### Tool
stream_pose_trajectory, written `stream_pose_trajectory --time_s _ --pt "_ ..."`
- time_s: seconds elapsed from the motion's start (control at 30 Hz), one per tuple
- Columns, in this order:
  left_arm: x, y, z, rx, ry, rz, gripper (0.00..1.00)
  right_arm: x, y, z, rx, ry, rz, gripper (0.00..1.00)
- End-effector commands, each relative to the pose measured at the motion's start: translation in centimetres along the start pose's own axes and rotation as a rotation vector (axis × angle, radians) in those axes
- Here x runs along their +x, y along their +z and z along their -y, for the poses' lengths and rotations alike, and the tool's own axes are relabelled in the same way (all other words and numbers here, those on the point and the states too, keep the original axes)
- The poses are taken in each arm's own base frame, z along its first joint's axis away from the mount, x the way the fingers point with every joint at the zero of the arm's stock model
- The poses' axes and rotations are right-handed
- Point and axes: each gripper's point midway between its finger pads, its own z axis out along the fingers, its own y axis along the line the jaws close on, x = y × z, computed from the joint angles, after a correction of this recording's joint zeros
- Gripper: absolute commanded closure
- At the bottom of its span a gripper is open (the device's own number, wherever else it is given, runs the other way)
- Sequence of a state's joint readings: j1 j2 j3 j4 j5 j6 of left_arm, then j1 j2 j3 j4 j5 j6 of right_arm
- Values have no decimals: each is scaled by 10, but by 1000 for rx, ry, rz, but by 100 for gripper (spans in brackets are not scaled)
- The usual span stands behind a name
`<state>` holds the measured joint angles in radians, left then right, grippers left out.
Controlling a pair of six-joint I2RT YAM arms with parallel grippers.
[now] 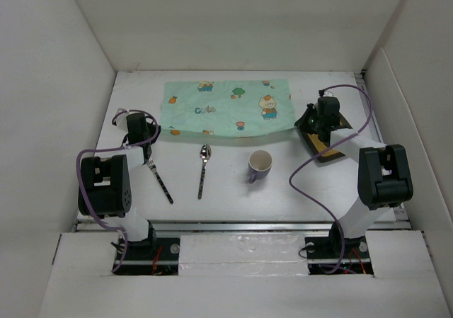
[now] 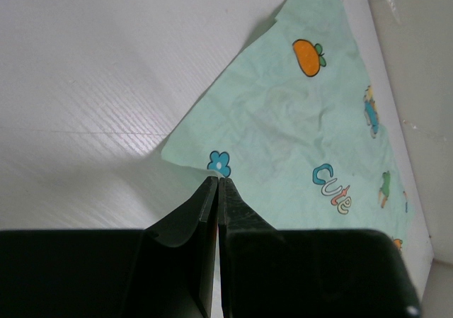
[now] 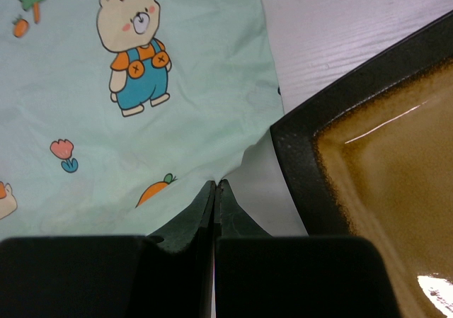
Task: Set the dinner table for one person
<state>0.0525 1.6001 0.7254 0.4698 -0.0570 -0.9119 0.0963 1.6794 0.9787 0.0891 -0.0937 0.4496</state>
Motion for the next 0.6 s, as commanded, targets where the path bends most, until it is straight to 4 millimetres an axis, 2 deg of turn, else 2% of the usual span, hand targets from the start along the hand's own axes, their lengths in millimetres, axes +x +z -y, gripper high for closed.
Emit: stream_pose_trajectory --time_s 0.0,0.1,0.2,0.4,0.57 --pt "-15 -2 14 64 -36 66 100 -22 -10 -12 -57 5 96 100" --pt "-12 -6 6 49 -51 67 100 -8 -13 -4 -39 23 76 100" --pt "-10 -11 -5 16 -62 76 100 -3 -17 3 -26 37 68 100" --pt "6 -20 -29 -38 -85 40 100 9 -26 14 1 60 52 100" --pt "8 -26 -33 -47 -85 40 100 17 -33 21 26 74 54 100"
